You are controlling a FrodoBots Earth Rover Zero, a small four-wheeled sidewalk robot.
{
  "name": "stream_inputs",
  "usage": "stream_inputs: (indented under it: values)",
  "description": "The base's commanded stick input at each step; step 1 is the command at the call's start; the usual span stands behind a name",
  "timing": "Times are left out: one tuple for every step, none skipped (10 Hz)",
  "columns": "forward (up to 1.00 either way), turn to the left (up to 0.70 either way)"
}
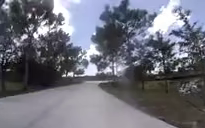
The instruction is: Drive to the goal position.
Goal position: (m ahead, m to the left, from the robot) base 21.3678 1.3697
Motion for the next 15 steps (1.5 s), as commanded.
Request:
stream_inputs:
  values:
    - [0.85, 0.14]
    - [0.85, 0.0]
    - [0.85, 0.11]
    - [0.85, 0.29]
    - [0.85, 0.24]
    - [0.85, 0.0]
    - [0.85, 0.0]
    - [0.85, 0.0]
    - [0.85, 0.0]
    - [0.85, 0.0]
    - [0.85, 0.0]
    - [0.85, 0.0]
    - [0.85, 0.0]
    - [0.85, 0.0]
    - [0.85, 0.0]
